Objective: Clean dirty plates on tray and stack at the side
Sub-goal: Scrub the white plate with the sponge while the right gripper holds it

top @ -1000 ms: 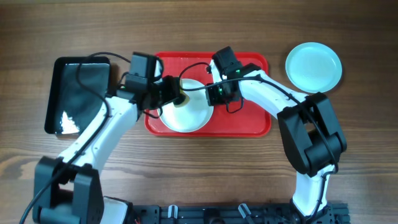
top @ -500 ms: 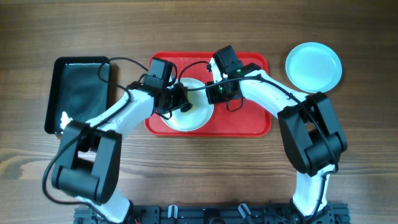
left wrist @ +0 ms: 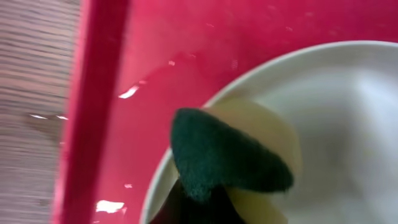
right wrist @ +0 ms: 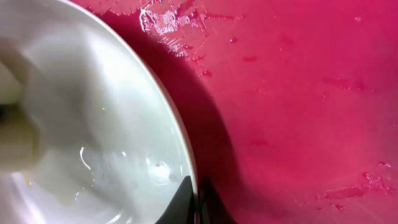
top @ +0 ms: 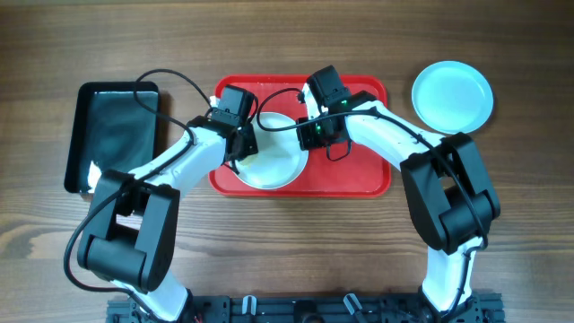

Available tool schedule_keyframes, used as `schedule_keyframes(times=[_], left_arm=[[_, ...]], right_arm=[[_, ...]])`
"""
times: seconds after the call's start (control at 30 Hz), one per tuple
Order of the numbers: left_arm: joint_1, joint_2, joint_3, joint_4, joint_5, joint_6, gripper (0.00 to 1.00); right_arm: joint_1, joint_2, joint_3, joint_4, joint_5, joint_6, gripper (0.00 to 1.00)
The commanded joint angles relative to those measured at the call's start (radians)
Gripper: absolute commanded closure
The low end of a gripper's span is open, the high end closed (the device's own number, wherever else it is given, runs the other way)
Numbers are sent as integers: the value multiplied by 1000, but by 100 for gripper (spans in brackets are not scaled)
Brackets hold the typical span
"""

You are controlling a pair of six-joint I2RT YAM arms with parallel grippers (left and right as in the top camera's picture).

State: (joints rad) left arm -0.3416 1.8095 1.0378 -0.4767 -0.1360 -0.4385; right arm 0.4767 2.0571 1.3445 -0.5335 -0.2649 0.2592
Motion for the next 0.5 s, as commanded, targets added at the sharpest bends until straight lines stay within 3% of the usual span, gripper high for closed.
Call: schedule_keyframes(times=[0.0, 0.1, 0.23, 0.27, 0.47], left_arm=[[14, -46, -22, -15, -164, 45, 96], [12, -120, -22, -14, -72, 41, 96], [11, -157, -23, -6, 372, 38, 96], [10, -143, -23, -7, 422, 37, 96], [-18, -43, -26, -11, 432, 29, 96]], right_arm=[[-7, 27, -10, -3, 42, -20, 96], [-7, 27, -10, -3, 42, -20, 96], [-7, 27, -10, -2, 42, -19, 96], [-7, 27, -10, -2, 42, -19, 96], [-7, 27, -10, -6, 42, -19, 96]])
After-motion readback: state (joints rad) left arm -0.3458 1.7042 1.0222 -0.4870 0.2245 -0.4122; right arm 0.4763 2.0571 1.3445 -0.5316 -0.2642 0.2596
